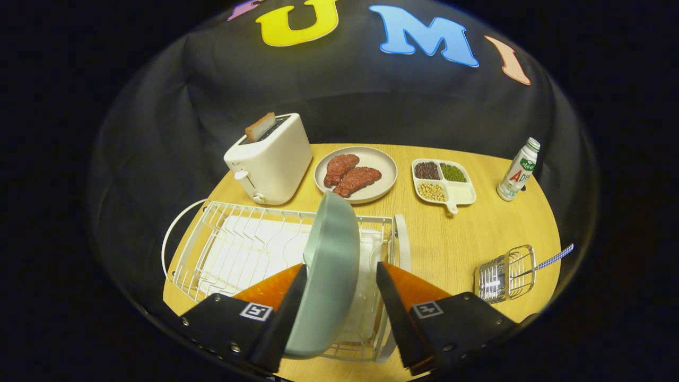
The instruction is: Take the plate from the dish rack, then take the spoon from the basket and place it into the plate.
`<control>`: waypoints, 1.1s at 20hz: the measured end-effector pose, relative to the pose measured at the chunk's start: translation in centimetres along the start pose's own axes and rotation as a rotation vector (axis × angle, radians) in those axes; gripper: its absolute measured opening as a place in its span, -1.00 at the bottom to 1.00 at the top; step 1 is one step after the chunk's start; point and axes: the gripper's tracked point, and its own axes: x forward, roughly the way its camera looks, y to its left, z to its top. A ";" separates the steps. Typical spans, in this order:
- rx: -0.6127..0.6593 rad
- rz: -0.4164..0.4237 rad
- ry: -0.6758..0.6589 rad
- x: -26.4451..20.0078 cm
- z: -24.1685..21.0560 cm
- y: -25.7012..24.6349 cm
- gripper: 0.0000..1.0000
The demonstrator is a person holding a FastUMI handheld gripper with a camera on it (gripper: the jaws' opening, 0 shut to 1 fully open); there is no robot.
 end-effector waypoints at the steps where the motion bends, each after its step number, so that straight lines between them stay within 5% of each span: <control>1: 0.019 0.006 0.025 0.1 -0.2 0.2 0.35; 8: 0.069 -0.032 0.202 0.6 -2.3 0.8 -0.24; 22: -0.034 -0.132 0.181 -0.6 0.4 -0.1 -0.33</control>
